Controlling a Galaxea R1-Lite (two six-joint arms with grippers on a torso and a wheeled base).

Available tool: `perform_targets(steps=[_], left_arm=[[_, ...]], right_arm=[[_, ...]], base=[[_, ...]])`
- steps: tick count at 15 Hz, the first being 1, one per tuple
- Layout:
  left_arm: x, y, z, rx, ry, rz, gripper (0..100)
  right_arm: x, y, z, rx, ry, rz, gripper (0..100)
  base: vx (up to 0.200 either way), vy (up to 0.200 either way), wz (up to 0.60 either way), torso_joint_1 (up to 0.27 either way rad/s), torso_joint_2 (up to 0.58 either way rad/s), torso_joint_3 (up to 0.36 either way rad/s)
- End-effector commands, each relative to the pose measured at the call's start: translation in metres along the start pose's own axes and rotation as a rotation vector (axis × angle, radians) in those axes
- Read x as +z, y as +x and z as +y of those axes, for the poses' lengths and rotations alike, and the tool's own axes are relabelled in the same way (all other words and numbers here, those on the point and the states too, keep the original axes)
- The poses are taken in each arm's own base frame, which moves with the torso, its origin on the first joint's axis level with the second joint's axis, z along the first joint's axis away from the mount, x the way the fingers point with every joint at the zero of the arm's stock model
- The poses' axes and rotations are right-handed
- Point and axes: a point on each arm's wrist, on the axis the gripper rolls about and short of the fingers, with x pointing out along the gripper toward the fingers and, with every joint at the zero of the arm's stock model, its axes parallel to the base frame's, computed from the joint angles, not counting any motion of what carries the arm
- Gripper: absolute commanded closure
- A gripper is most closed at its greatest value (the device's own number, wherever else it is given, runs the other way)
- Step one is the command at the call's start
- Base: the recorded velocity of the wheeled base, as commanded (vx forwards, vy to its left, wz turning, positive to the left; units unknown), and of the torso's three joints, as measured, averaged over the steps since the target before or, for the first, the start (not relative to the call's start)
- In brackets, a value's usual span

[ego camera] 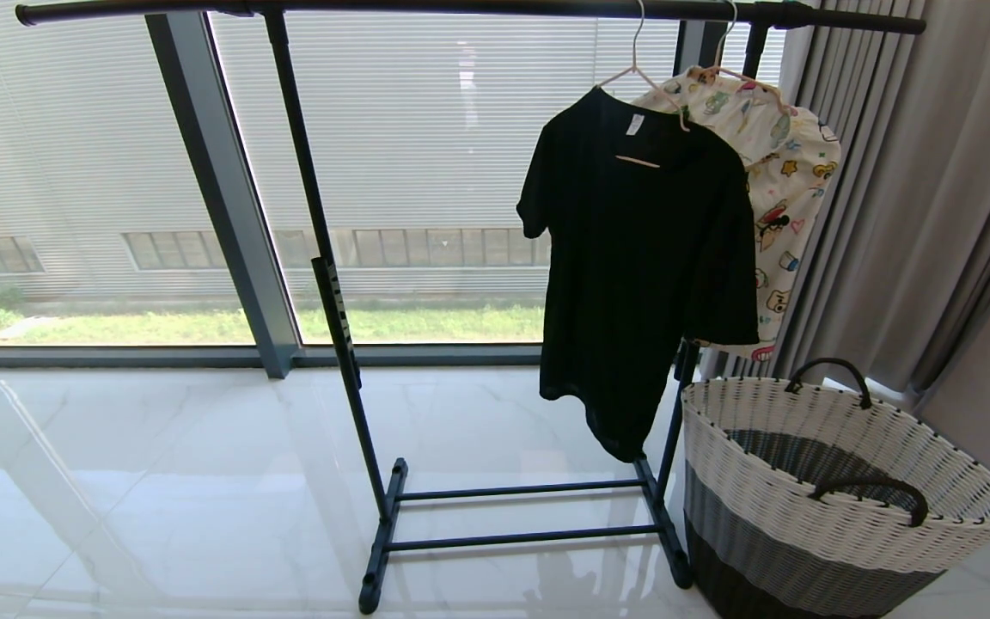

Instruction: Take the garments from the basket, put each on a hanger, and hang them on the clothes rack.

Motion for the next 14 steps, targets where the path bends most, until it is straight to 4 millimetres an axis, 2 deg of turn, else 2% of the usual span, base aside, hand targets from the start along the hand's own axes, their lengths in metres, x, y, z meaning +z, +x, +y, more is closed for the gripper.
perform_targets(steps=[1,5,8,11,13,14], left_arm=[[-0.0005,-0.0005,0.0014,-0.111,0.002,0.0,0],[-0.0003,-0.0005,0.0017,-0.108,-0.001,-0.002,0],[-0.0006,-0.0001,0.0046,0.012,-0.004,-0.005,0],[-0.0003,-0.0004,0.005,0.03,-0.007,-0.003,0],[-0.0007,-0.0004,0.0029,0.171,-0.023,-0.006,0],[-0.0004,0.0018,-0.0016,0.354,-0.028,0.007,0]], right_arm=[[0.0,0.0001,0.0,0.001,0.0,0.002,0],[0.0,0.0001,0.0,0.001,0.0,0.002,0],[0.0,0.0001,0.0,0.001,0.0,0.002,0],[0.0,0.0001,0.0,0.001,0.0,0.002,0],[0.0,0.0001,0.0,0.001,0.0,0.002,0],[0.0,0.0001,0.0,0.001,0.0,0.002,0]], base=[[0.0,0.0,0.0,0.0,0.0,0.0],[0.0,0.0,0.0,0.0,0.0,0.0],[0.0,0.0,0.0,0.0,0.0,0.0],[0.0,0.0,0.0,0.0,0.0,0.0],[0.0,0.0,0.0,0.0,0.0,0.0],[0.0,0.0,0.0,0.0,0.0,0.0]])
